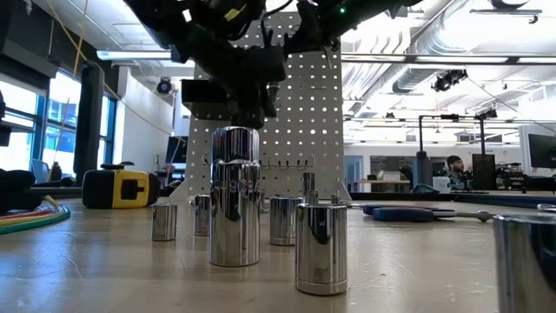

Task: Hang tools onto peg board
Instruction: Hang the black pliers on the white peg board

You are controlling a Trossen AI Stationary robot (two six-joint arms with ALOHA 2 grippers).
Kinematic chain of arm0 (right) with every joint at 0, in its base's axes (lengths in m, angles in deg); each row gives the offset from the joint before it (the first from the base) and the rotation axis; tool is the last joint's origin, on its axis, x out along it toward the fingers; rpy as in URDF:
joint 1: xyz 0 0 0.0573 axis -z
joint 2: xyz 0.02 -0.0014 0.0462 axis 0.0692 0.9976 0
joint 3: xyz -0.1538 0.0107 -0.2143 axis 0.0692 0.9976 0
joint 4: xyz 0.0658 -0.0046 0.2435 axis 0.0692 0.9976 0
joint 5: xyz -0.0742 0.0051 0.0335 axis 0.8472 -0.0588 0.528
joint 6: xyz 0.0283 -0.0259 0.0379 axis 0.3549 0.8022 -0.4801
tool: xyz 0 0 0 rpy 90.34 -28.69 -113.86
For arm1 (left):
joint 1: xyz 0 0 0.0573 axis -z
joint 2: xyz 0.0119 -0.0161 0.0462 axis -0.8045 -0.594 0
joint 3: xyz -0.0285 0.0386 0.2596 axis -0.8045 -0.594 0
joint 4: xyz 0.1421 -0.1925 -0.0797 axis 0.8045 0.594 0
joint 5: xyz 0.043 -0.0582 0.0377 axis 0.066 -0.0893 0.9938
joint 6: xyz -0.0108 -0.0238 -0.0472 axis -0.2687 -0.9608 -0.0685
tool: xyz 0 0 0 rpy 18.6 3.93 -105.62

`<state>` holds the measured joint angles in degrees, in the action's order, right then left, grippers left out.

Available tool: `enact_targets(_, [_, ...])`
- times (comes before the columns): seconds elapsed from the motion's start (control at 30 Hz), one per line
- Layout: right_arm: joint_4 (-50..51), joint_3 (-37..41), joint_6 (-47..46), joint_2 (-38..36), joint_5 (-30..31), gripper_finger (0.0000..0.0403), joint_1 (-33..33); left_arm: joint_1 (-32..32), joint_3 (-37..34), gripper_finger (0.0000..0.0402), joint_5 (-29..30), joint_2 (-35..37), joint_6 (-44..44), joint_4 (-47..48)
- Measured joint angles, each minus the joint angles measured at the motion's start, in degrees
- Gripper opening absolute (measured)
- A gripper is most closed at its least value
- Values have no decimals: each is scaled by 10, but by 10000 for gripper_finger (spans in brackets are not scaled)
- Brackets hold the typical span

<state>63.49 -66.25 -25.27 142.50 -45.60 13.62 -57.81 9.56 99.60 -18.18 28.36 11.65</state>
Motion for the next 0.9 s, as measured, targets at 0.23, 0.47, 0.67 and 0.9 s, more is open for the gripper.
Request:
enact_targets(0.23, [2,0,11,0,-1,21,0,33,0,1,22,1,57,-30])
enact_targets(0.47, [2,0,8,0,7,21,0,41,0,1,22,1,62,-82])
enact_targets(0.67, [0,1,7,1,10,21,0,32,0,9,3,2,99,-153])
enact_targets(0.9, [-6,1,10,1,36,21,1,10,0,66,-9,-2,74,-153])
